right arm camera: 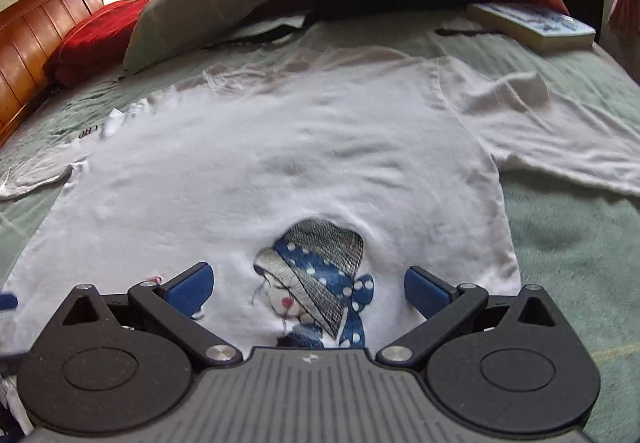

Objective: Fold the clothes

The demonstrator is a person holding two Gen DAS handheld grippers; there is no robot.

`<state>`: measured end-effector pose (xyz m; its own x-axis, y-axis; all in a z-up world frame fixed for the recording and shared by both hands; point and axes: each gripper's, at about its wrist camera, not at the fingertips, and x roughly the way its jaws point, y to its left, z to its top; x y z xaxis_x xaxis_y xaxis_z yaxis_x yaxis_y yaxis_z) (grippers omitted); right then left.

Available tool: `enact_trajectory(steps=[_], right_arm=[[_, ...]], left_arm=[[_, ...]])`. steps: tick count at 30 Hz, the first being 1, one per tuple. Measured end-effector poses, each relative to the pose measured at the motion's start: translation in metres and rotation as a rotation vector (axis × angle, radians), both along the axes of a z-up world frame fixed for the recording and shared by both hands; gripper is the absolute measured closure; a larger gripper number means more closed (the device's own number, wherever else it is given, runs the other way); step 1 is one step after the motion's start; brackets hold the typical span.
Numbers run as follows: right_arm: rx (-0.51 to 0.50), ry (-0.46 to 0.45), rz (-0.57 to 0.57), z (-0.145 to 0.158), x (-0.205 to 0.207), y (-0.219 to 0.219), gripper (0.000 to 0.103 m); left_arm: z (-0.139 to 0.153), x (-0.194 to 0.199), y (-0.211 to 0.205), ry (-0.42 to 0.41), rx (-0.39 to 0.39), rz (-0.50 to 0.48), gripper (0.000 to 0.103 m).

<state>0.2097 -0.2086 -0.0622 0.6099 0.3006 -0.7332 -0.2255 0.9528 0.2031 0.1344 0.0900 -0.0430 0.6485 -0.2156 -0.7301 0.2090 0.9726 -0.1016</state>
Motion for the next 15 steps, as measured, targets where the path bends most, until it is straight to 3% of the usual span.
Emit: enact_trajectory(steps=[3, 10, 15], right_arm=[[0.01, -0.071, 0.002, 0.015, 0.008, -0.005, 0.0], [0.083, -0.159, -0.066, 0.029, 0.07, -0.055, 0.0], [0.239, -0.018, -0.132, 0.014, 0.144, -0.098, 0.0]], left_arm=[[0.003, 0.029, -0.007, -0.028, -0.004, -0.029, 0.001], [-0.032, 0.061, -0.011, 0.061, -0.068, -0.011, 0.001], [-0.032, 0.057, -0.011, 0.054, -0.04, -0.022, 0.001]])
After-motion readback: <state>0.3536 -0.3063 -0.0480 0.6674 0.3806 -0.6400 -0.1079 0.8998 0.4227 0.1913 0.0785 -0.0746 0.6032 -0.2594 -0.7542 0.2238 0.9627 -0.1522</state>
